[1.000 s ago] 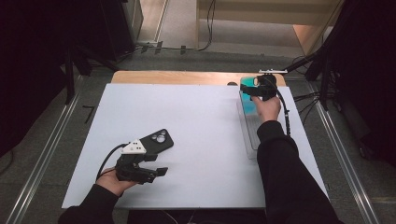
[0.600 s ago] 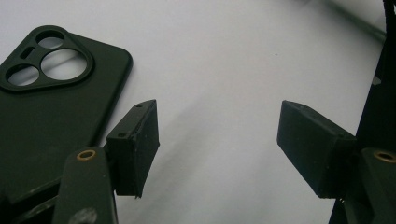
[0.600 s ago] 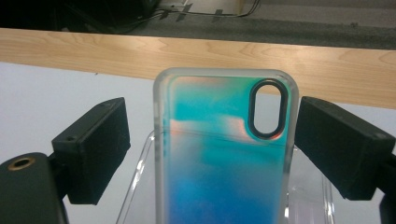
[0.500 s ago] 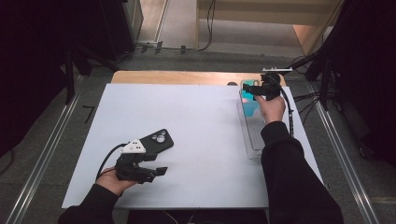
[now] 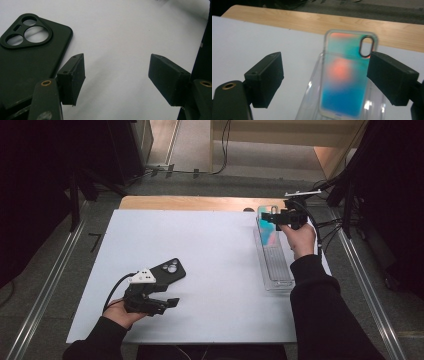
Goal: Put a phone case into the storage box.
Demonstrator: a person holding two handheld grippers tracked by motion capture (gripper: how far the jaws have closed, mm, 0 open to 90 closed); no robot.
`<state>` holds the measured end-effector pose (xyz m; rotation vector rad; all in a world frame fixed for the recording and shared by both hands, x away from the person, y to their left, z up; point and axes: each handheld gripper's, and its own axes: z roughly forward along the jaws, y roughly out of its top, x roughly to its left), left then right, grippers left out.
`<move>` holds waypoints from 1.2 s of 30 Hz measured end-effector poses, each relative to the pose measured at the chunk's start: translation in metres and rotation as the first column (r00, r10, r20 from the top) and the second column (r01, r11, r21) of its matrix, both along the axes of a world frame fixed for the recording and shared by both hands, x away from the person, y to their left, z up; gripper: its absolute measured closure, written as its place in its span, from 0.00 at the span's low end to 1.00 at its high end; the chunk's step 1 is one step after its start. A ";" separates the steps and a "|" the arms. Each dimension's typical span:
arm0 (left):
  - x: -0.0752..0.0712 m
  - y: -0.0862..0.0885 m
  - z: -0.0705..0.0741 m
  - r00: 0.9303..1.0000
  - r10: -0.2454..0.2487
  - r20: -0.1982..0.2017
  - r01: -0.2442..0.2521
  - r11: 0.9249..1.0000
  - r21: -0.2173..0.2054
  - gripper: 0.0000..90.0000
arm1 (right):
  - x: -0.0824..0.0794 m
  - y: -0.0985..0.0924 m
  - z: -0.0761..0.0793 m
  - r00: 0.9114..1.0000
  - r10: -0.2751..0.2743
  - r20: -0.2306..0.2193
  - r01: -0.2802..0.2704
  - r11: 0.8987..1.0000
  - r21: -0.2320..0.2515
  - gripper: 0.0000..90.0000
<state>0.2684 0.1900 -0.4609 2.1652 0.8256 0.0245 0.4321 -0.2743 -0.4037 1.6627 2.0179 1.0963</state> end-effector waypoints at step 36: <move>0.009 0.005 0.006 1.000 0.018 -0.011 -0.018 1.000 -0.015 0.34 | -0.099 0.046 -0.001 0.921 0.390 0.014 -0.389 0.916 0.092 0.26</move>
